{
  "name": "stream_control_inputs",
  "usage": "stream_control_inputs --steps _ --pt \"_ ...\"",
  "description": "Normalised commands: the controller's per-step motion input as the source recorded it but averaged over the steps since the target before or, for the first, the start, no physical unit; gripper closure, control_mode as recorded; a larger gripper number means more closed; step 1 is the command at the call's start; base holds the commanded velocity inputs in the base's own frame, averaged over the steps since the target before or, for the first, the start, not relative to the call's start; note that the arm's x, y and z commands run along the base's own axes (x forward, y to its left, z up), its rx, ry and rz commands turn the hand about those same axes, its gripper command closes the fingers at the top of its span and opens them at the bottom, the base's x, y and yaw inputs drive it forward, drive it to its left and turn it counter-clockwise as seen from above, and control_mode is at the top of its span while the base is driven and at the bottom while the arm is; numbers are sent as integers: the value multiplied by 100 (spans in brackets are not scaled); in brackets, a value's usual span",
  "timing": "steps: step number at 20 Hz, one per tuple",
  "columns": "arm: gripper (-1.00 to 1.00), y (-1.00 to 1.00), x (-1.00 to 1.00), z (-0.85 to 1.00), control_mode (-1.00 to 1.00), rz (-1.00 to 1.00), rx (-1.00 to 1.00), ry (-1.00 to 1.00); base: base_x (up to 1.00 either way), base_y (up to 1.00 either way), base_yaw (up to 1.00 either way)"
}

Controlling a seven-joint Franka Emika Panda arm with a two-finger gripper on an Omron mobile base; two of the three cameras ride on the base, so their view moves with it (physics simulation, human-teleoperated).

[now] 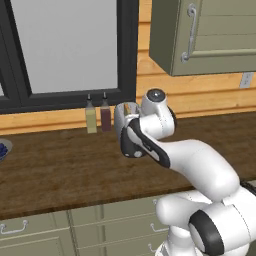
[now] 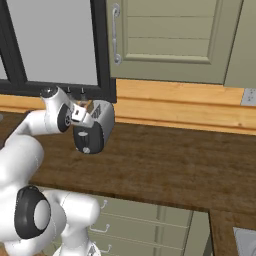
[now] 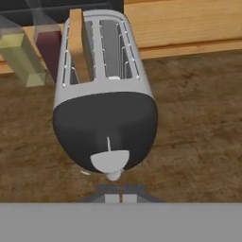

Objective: Start the toaster. Once the lever pops up, take the bread to the plate on the dining counter.

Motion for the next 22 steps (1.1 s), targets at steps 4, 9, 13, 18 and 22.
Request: stream_control_inputs --steps 4,9,13,18,22 --pt "100 22 15 -17 -100 3 -2 5 0 0 0" --pt "100 13 17 -27 -100 2 -1 6 0 0 0" --pt "100 0 27 -28 -100 0 0 3 0 0 0" --pt "100 -12 8 -22 -100 0 -1 0 0 0 0" --pt "100 -18 4 -31 -100 0 -1 0 0 0 0"
